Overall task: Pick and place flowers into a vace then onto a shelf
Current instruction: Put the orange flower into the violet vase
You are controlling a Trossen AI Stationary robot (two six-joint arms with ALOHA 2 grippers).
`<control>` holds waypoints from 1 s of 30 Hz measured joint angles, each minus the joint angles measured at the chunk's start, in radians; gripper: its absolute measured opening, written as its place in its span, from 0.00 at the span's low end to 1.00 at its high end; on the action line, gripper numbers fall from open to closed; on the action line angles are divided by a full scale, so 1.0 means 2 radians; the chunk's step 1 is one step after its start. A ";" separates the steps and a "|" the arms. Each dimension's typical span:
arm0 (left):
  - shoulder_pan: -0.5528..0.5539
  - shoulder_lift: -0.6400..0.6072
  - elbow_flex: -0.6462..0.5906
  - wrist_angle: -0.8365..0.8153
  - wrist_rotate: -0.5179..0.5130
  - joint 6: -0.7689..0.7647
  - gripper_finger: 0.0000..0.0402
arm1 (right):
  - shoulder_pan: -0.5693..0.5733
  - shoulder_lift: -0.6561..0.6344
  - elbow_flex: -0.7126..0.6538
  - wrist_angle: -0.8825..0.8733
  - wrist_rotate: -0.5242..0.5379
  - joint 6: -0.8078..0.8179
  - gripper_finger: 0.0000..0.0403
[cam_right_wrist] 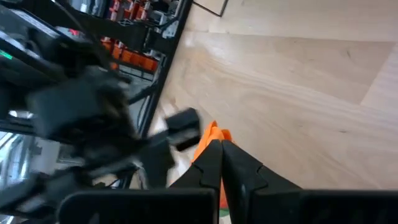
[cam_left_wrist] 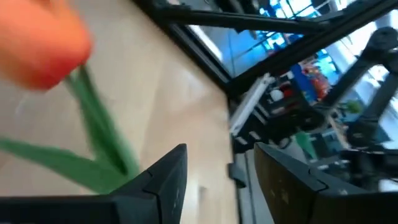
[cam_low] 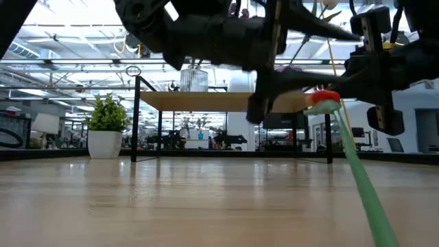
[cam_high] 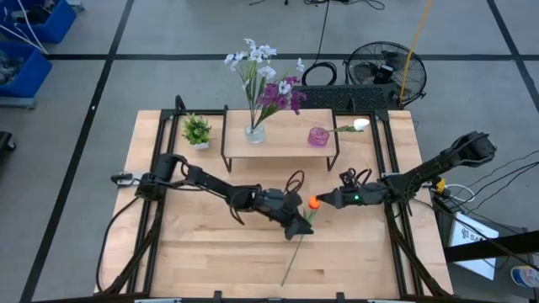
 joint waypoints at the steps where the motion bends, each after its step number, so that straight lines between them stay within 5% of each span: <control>1: 0.002 -0.005 0.000 -0.003 0.006 0.000 0.47 | 0.000 0.000 0.000 -0.004 -0.001 0.000 0.00; 6: 0.009 -0.032 -0.001 -0.045 0.031 0.000 0.46 | 0.000 0.000 0.000 -0.011 -0.001 0.002 0.00; 13: 0.014 -0.066 -0.002 -0.239 -0.006 0.016 0.46 | 0.000 0.000 0.000 0.000 -0.002 0.000 0.00; 30: 0.019 -0.026 -0.001 -0.132 -0.019 -0.007 0.46 | 0.000 0.000 0.000 0.059 0.000 -0.034 0.00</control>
